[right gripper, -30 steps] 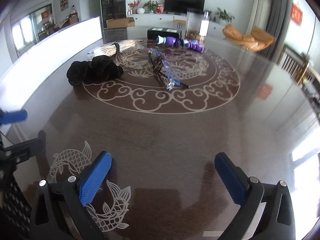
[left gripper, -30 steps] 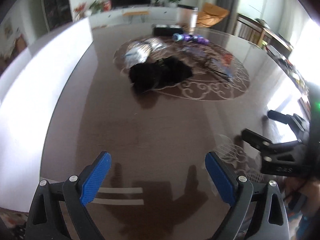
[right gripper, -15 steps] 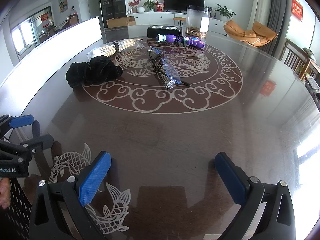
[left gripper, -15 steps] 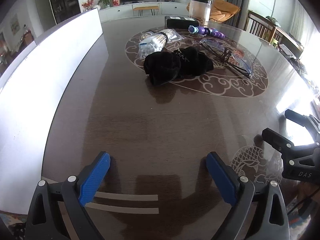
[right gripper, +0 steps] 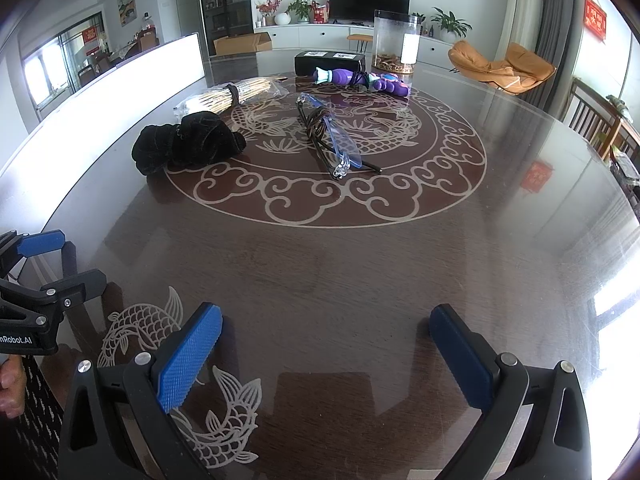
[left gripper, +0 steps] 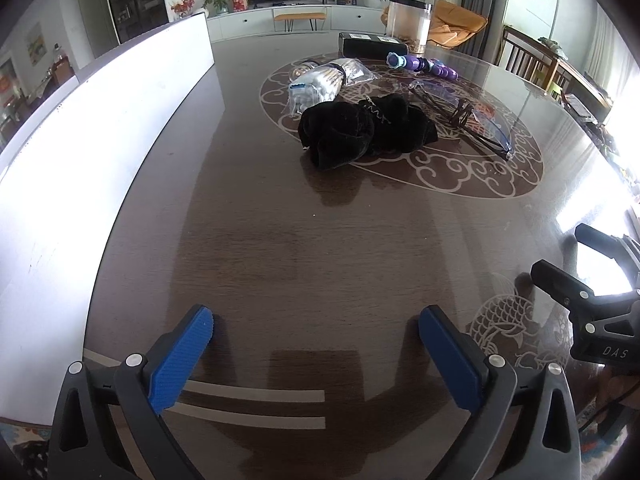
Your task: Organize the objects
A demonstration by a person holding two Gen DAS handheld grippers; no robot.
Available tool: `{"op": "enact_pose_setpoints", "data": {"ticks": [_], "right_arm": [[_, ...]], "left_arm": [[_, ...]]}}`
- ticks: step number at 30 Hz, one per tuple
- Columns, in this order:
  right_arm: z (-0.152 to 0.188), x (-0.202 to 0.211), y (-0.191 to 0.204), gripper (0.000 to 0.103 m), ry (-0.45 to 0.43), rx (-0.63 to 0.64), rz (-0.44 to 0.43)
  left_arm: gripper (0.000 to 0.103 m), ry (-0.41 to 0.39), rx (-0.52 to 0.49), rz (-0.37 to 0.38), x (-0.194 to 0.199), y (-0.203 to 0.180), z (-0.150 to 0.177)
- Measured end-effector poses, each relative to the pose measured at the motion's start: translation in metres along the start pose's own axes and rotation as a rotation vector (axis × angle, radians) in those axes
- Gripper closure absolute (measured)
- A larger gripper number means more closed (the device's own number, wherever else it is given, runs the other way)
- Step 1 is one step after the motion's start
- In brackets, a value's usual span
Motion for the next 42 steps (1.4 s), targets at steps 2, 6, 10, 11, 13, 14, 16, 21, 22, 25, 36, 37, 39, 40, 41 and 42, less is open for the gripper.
{"op": "enact_pose_setpoints", "data": {"ticks": [2,6,10,11,13,14,16,21,22,25,36,37,39,40,41,42], "right_arm": [[0.001,0.0,0.0,0.0,0.002,0.001,-0.001],[-0.002,-0.002,0.0,0.0,0.041,0.024,-0.016],[-0.01,-0.008,-0.002,0.0,0.066,0.092,-0.059],[-0.012,-0.01,-0.004,0.0,0.067,0.093,-0.06],[-0.015,-0.012,-0.007,0.0,0.061,0.093,-0.061],[-0.016,-0.012,-0.008,0.0,0.056,0.094,-0.062],[-0.017,-0.013,-0.008,0.0,0.041,0.095,-0.063],[-0.019,-0.013,-0.009,0.0,0.027,0.097,-0.065],[-0.019,-0.013,-0.008,0.0,0.027,0.097,-0.065],[-0.02,-0.013,-0.009,0.0,0.027,0.096,-0.065],[-0.02,-0.012,-0.009,0.0,0.026,0.091,-0.057],[-0.019,-0.012,-0.009,0.0,0.026,0.09,-0.056],[-0.019,-0.012,-0.009,0.0,0.025,0.087,-0.054],[-0.019,-0.011,-0.009,0.0,0.025,0.086,-0.053],[-0.019,-0.011,-0.009,0.0,0.024,0.085,-0.053],[-0.019,-0.011,-0.009,0.0,0.024,0.085,-0.053]], "left_arm": [[0.0,0.002,0.0,0.001,0.0,0.0,0.0],[0.0,-0.005,-0.033,0.018,-0.004,-0.004,-0.007],[0.0,-0.026,-0.032,0.02,-0.007,-0.002,-0.012],[0.0,-0.033,-0.034,0.018,-0.006,-0.003,-0.012],[0.0,-0.037,-0.033,0.018,-0.006,-0.003,-0.012],[0.0,-0.038,-0.033,0.019,-0.006,-0.002,-0.012],[0.0,-0.039,-0.032,0.018,-0.007,-0.002,-0.012],[0.0,-0.041,-0.032,0.018,-0.007,-0.002,-0.013],[0.0,-0.042,-0.031,0.018,-0.007,-0.002,-0.013],[0.0,-0.041,-0.032,0.019,-0.007,-0.002,-0.013],[0.0,-0.041,-0.027,0.015,-0.007,-0.001,-0.012],[0.0,-0.041,-0.022,0.013,-0.006,0.001,-0.012],[0.0,-0.041,-0.012,0.009,-0.006,0.003,-0.013],[0.0,-0.041,-0.012,0.008,-0.006,0.003,-0.013],[0.0,-0.041,-0.011,0.009,-0.007,0.003,-0.014],[0.0,-0.041,-0.011,0.009,-0.007,0.003,-0.014]]}}
Point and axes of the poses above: each gripper's, at about its wrist camera, not at the fingertips, and x roughly against the way its jaws point, y to its left, z to its underside, the point moved 8 cm from there along -x, roughly the way its jaws point, and after that the axes turned 3 degrees about y, right-handed, at the moved point
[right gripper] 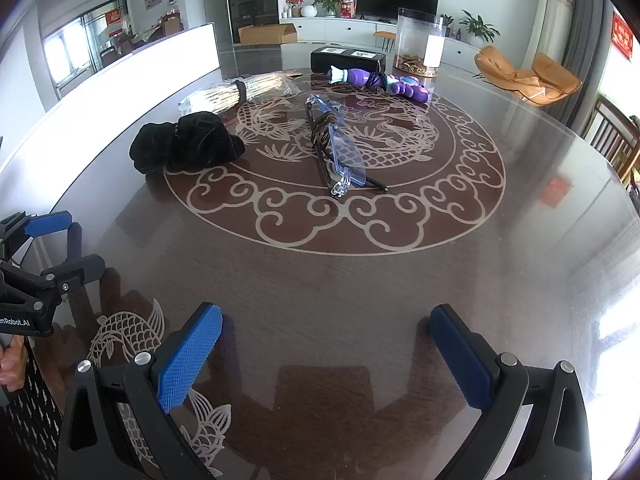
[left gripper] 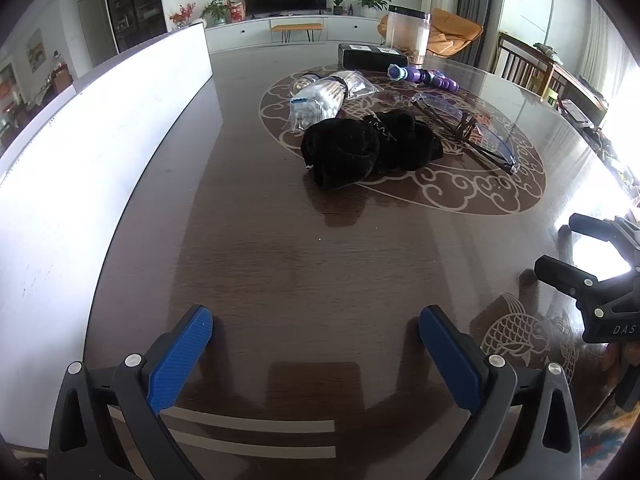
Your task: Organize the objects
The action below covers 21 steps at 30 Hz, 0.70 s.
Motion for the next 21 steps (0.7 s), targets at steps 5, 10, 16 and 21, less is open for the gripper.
{"op": "enact_pose_setpoints", "data": {"ticks": [5,10,16,21], "right_arm": [[-0.0002,0.0,-0.0001,0.0,0.0,0.001,0.0],[-0.0003,0.0,0.0,0.0,0.001,0.001,0.0],[-0.0005,0.0001,-0.0001,0.0,0.001,0.001,0.0],[-0.0004,0.0003,0.0,0.0,0.001,0.001,0.0]], "left_arm": [[0.0,0.0,0.0,0.0,0.0001,0.0,0.0002],[0.0,0.0,0.0,0.0,0.0,0.0001,0.0002],[0.0,-0.001,0.0,0.0,0.0,-0.0002,0.0],[0.0,0.0,0.013,-0.009,0.0001,0.0039,0.0003]]}}
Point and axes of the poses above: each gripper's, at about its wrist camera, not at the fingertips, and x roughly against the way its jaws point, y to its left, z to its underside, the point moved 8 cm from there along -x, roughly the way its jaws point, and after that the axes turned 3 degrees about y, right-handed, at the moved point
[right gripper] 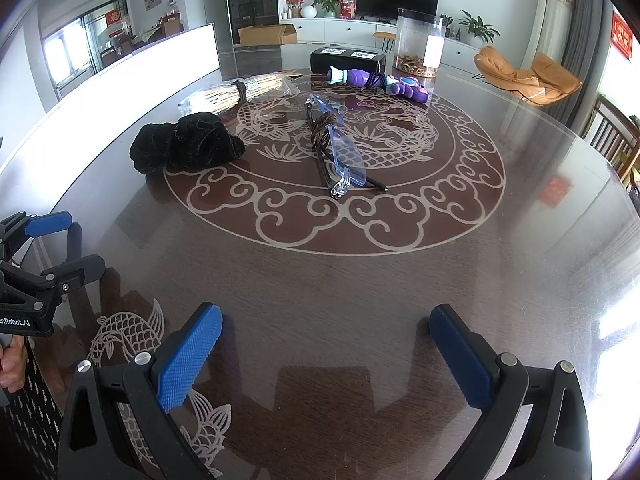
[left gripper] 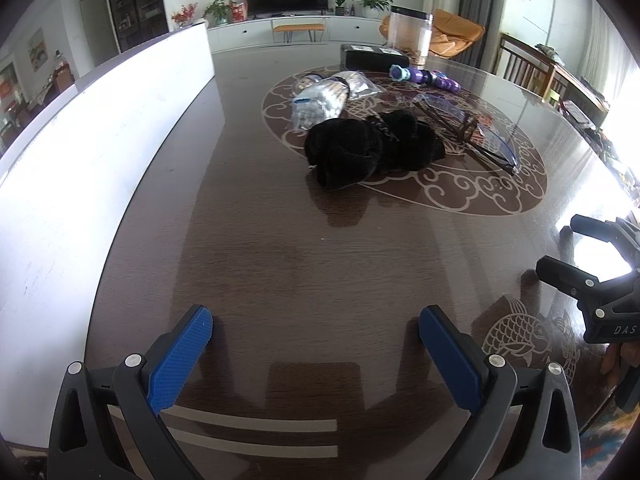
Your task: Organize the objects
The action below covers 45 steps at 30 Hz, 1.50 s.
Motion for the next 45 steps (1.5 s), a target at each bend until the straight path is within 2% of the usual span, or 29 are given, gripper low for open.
{"op": "enact_pose_setpoints", "data": {"ticks": [9,18,21,25,30,33,35,38,40,42,43,45], "right_arm": [[0.0,0.0,0.0,0.0,0.0,0.0,0.0],[0.0,0.0,0.0,0.0,0.004,0.001,0.0],[-0.002,0.0,0.001,0.0,0.037,-0.017,0.009],[-0.032,0.015,0.01,0.0,-0.058,-0.013,0.012],[-0.103,0.016,0.013,0.0,-0.156,0.046,0.196],[-0.138,-0.009,0.015,0.0,-0.109,0.087,0.244],[-0.144,-0.025,0.031,0.0,-0.066,0.158,0.213],[-0.133,-0.036,0.069,0.0,-0.023,0.298,0.148],[-0.118,-0.029,0.098,0.0,-0.006,0.356,0.029],[-0.102,-0.016,0.119,0.0,0.011,0.36,-0.119],[-0.097,-0.008,0.124,0.0,0.0,0.364,-0.146],[-0.096,0.005,0.121,0.0,-0.031,0.367,-0.129]], "left_arm": [[0.0,0.007,0.136,-0.074,-0.002,0.036,-0.001],[0.0,0.003,0.138,-0.078,-0.004,0.036,-0.002],[0.0,-0.001,0.139,-0.079,-0.005,0.036,-0.003],[0.0,-0.009,0.143,-0.084,-0.005,0.035,-0.003],[0.0,-0.011,0.143,-0.084,-0.005,0.035,-0.003],[0.0,-0.011,0.143,-0.084,-0.005,0.035,-0.003],[0.0,-0.012,0.143,-0.084,-0.005,0.035,-0.003],[0.0,-0.012,0.142,-0.084,-0.005,0.035,-0.003],[0.0,-0.012,0.142,-0.084,-0.005,0.035,-0.002],[0.0,-0.012,0.143,-0.084,-0.005,0.035,-0.002],[0.0,-0.012,0.143,-0.083,-0.005,0.035,-0.002],[0.0,-0.012,0.142,-0.084,-0.005,0.035,-0.003]]}}
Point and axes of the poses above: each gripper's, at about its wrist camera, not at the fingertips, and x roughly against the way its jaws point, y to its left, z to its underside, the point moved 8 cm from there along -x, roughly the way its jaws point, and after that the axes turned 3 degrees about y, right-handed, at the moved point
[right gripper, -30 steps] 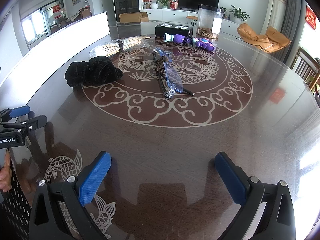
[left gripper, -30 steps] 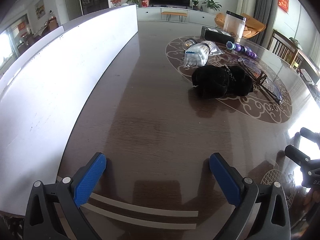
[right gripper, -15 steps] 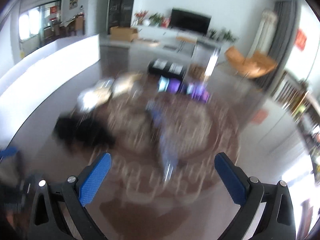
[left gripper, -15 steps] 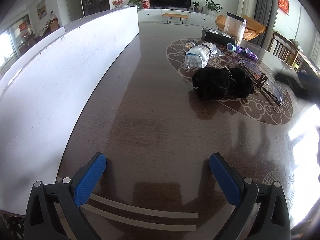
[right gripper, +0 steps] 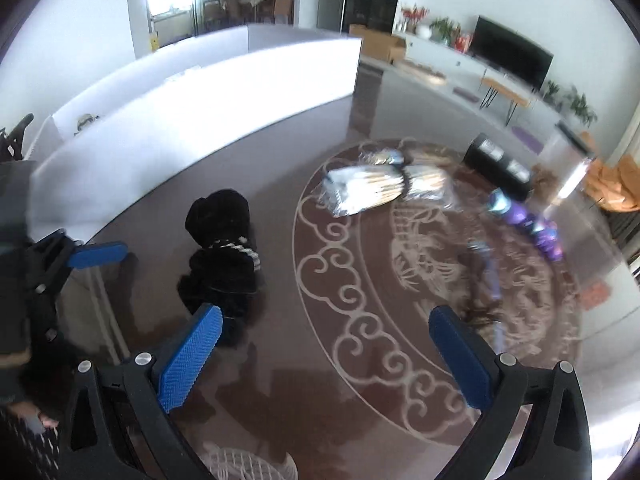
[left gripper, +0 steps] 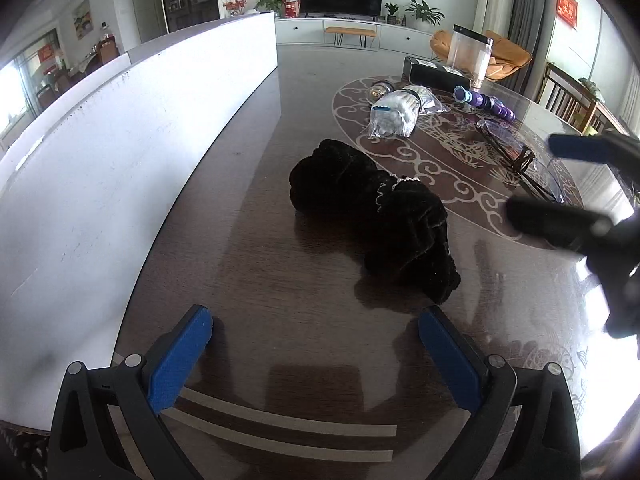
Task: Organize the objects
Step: 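Reach the right gripper toward the clear bag with string on the mat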
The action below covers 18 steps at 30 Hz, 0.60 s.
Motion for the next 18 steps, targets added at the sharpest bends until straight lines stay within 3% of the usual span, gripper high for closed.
{"op": "enact_pose_setpoints", "data": {"ticks": [4,6,13,18], "right_arm": [[0.006,0.01,-0.048,0.0,-0.009,-0.049,0.165],[0.012,0.0,-0.077,0.0,0.021,-0.117,0.201],[0.022,-0.044,-0.117,0.0,0.121,-0.225,0.189],[0.03,-0.053,-0.121,0.0,0.109,-0.297,0.113]], "left_arm": [[0.0,0.0,0.0,0.0,0.0,0.0,0.0],[0.0,-0.001,0.001,0.0,0.0,0.0,0.0],[0.0,-0.005,0.0,0.0,0.001,0.001,0.0],[0.0,-0.005,0.001,0.0,0.001,0.001,0.0]]}}
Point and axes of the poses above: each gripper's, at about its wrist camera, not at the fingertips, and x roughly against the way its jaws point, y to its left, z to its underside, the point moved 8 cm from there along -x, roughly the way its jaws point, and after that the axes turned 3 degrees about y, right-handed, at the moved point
